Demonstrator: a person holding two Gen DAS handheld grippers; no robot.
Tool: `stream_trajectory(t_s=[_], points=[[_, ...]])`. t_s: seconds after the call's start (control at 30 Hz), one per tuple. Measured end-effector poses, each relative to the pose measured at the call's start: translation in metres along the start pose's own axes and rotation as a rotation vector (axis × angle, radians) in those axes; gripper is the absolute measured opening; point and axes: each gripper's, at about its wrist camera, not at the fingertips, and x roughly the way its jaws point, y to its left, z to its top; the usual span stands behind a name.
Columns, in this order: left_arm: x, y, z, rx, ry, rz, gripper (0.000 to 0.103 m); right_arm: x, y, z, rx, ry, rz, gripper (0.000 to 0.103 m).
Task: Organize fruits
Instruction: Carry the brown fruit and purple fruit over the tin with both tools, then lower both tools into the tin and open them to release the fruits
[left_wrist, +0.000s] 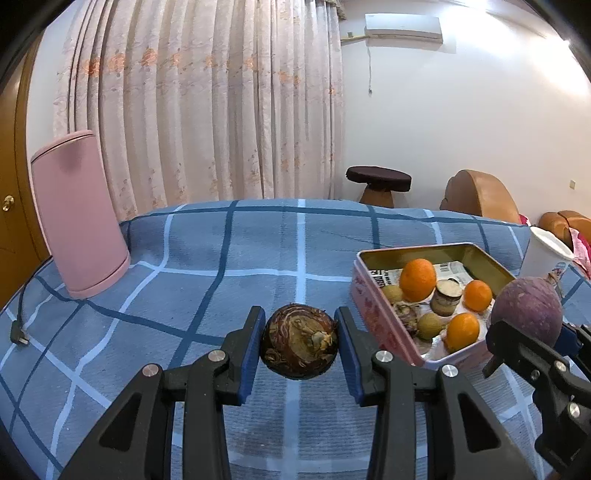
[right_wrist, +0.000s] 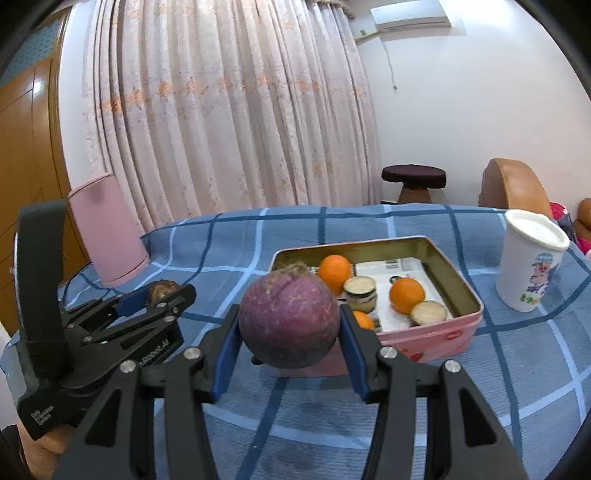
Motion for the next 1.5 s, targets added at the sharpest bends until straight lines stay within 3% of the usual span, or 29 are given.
stream_trajectory(t_s=[0.7, 1.0, 1.23, 1.5], points=[[0.002, -0.056, 0.022, 0.057, -0.042, -0.104, 0.041, -0.014, -0.057, 0.011, 0.092, -0.046, -0.102, 0.053], [0.019, -0.097, 0.04, 0.052, -0.02, -0.203, 0.041, -0.015, -0.088, 0.023, 0.121, -0.069, -0.213, 0.053], [0.04, -0.111, 0.049, 0.048, 0.007, -0.229, 0.041, 0.006, -0.101, 0.042, 0.103, -0.042, -0.283, 0.053], [0.068, -0.102, 0.047, 0.04, 0.062, -0.208, 0.041, 0.045, -0.101, 0.048, 0.093, 0.012, -0.275, 0.053]])
